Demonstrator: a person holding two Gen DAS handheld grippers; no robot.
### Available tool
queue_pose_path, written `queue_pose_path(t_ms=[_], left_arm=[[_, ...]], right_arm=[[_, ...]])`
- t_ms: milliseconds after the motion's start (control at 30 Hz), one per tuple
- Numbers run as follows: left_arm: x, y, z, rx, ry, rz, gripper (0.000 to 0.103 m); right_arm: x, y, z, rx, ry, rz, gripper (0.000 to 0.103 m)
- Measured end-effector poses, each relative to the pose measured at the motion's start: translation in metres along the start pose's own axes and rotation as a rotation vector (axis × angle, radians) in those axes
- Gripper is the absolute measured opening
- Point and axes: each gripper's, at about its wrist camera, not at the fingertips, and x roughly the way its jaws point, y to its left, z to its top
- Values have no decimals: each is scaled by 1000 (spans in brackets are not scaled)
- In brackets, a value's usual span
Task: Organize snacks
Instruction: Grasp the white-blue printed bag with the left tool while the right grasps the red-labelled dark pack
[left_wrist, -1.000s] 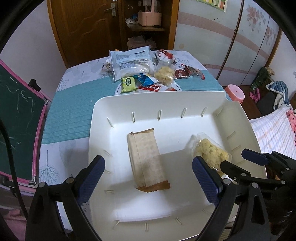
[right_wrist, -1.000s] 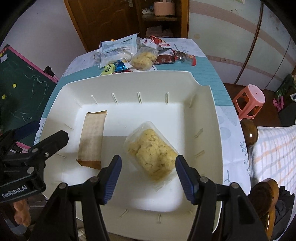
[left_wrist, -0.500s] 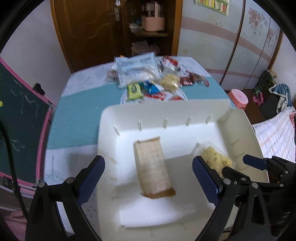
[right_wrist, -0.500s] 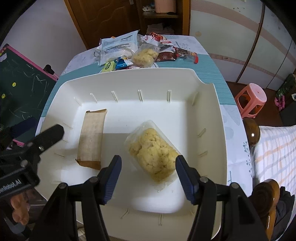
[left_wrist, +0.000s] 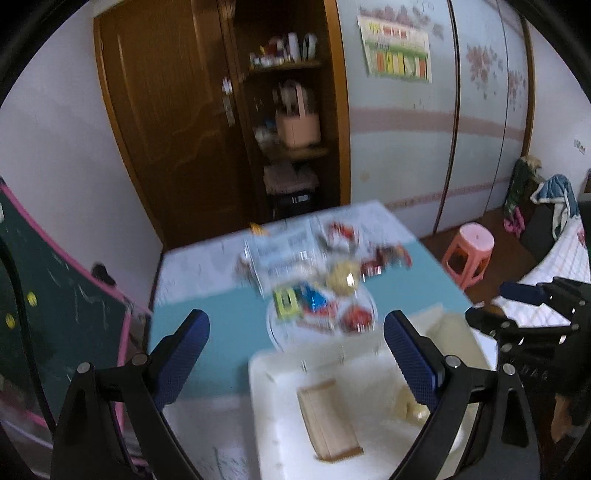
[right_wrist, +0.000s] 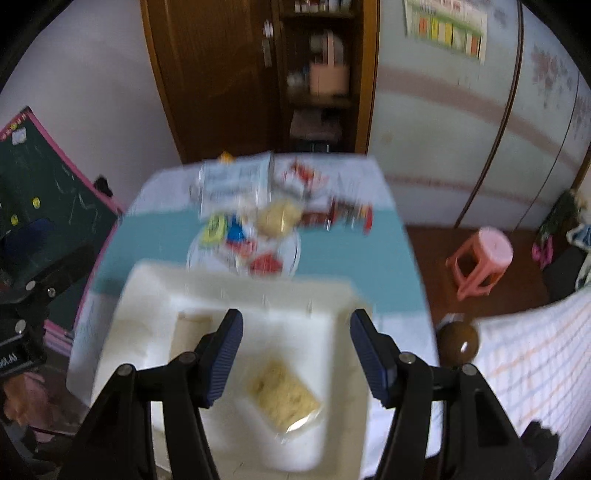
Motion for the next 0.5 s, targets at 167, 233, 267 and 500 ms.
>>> queue_pose_path(t_ms=[167, 233, 267, 500], left_arm=[[-22, 12, 58, 17, -57, 2, 95], [-27, 16, 83, 22, -71, 4, 95], [-29, 18, 91, 24, -76, 8, 95], [-3, 37, 162, 32, -25, 82, 95]], right_arm=[[-32, -21, 58, 14, -79, 1, 61], [-41, -29, 80, 17, -105, -13, 61], [-44, -33, 91, 17, -115, -24, 61], [-35, -54, 171, 19, -81, -72, 62]])
